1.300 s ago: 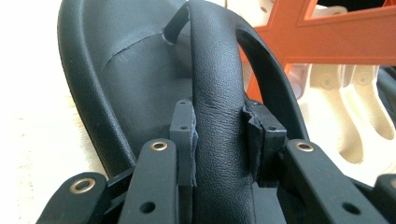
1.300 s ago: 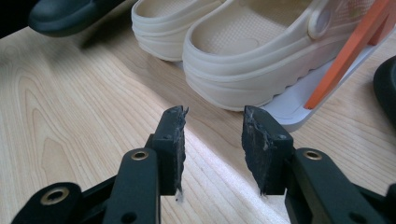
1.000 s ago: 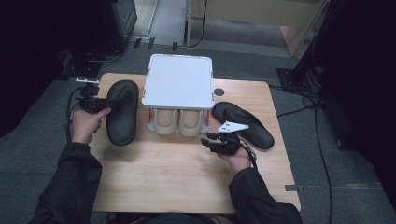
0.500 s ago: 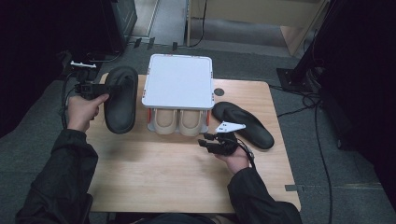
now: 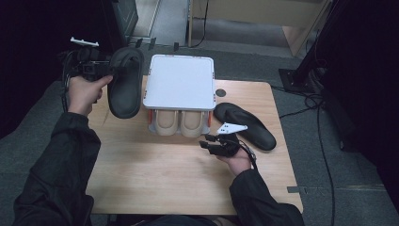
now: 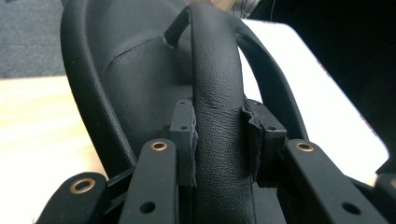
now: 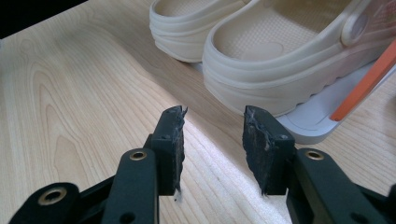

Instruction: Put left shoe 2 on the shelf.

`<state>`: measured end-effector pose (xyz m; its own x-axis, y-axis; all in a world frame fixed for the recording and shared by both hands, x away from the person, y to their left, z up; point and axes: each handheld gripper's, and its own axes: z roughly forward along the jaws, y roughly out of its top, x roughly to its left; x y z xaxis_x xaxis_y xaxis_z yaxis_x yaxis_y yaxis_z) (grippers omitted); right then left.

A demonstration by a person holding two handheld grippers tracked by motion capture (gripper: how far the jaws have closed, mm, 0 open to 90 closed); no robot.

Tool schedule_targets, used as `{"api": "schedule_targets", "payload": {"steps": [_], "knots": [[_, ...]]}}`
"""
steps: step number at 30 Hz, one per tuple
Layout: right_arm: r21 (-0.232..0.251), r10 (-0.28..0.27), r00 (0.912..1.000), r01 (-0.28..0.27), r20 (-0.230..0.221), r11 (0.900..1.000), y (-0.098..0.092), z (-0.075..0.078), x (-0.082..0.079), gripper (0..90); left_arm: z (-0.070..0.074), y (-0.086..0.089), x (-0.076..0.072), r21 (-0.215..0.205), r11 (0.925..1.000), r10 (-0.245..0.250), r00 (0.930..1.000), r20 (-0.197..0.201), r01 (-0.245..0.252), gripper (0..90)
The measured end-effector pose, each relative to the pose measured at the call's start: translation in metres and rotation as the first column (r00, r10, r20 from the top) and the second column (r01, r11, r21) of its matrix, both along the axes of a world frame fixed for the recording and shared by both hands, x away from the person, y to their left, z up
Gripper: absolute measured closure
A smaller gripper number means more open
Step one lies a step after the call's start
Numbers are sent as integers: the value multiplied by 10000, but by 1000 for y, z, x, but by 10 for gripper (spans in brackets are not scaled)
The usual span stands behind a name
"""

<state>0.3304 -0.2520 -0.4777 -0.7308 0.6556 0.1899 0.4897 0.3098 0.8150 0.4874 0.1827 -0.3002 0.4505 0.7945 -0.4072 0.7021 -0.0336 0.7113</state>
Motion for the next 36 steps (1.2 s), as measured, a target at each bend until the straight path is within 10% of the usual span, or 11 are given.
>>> {"api": "schedule_targets", "payload": {"steps": [16,36], "knots": [[83,93,9999,-94,104,9999,-2,4,-1,589,22,-60,20,16,9986,-524,9985,132,524,676],[55,-143,9996,142,226,9999,-13,6,-5,586,-8,-128,50,170,9938,-1088,9932,-416,1095,675]]}}
